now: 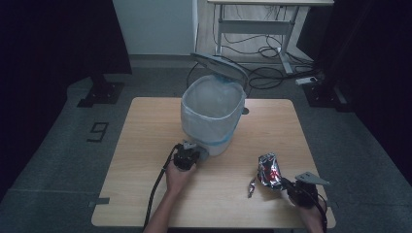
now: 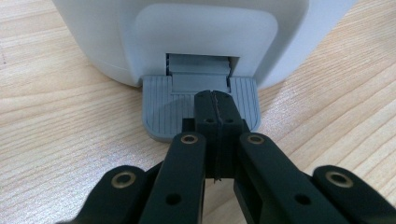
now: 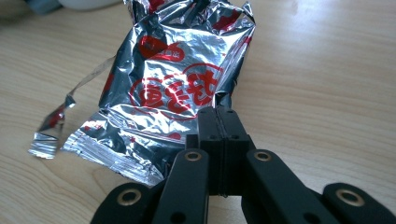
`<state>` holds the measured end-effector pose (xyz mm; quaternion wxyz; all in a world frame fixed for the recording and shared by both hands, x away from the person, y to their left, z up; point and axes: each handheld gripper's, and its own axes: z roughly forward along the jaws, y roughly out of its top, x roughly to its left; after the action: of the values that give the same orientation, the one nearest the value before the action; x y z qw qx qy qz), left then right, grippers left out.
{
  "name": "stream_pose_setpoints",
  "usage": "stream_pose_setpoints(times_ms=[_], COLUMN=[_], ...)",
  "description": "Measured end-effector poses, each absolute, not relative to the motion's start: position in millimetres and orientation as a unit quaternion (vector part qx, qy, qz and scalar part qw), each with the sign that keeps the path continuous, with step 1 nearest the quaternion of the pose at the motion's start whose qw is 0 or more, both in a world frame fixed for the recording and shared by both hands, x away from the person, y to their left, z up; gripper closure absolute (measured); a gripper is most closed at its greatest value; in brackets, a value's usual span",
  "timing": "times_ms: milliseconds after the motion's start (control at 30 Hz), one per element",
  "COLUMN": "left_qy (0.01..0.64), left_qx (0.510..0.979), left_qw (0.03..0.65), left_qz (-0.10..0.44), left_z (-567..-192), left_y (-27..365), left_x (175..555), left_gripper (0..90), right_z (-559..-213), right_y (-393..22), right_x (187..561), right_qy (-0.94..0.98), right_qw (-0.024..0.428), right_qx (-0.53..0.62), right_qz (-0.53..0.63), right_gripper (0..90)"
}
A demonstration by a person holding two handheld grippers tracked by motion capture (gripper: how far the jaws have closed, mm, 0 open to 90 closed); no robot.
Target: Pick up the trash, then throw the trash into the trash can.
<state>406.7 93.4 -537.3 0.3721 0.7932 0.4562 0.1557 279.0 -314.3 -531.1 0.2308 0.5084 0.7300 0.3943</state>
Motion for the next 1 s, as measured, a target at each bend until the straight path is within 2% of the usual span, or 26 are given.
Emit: stream_pose_setpoints(times_ms=[1000], left_qy=[0.455], left_qx=[0.793], left_qw=[0.375], left_qz=[0.151], left_z=[-537.6], left_y=[95.1], left_x=[407.6], left_gripper=[90.0], right_z=[-491.9], right_y=[-312.0], right_x=[263.8], right_qy=[0.71], right_qw=[0.254], right_qx=[0.468], right_qz=[0.462], right_gripper=[89.4])
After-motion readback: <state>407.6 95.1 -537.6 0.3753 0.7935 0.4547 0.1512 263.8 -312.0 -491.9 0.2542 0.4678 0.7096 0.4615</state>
